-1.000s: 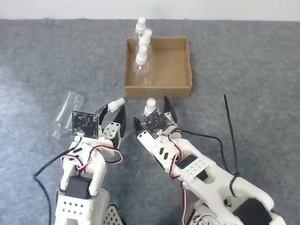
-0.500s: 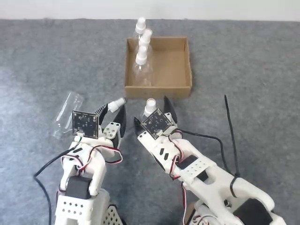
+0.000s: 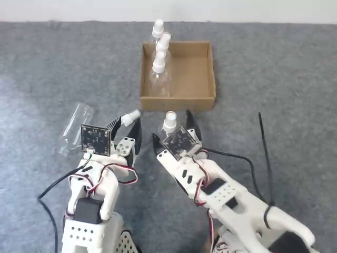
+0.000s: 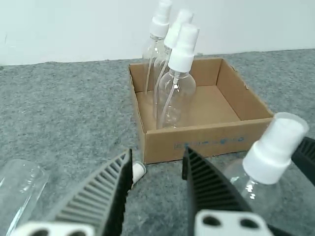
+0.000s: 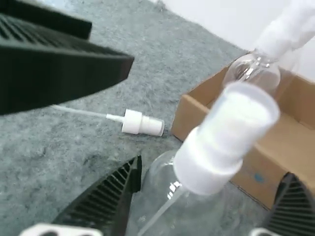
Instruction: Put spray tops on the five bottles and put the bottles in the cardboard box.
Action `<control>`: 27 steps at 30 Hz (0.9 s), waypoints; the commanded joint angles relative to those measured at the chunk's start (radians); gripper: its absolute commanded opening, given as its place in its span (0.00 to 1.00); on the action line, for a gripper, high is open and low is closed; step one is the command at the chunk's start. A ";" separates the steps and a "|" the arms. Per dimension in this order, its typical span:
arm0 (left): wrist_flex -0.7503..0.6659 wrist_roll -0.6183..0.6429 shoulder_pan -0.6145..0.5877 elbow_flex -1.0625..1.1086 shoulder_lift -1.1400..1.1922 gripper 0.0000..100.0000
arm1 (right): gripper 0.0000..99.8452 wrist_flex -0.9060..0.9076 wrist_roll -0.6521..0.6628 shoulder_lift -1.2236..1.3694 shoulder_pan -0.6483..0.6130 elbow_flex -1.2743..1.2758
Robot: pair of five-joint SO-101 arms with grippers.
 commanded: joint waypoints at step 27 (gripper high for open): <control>-0.029 -0.005 -0.008 -0.028 -0.012 0.16 | 0.38 0.122 -0.021 -0.093 -0.001 -0.057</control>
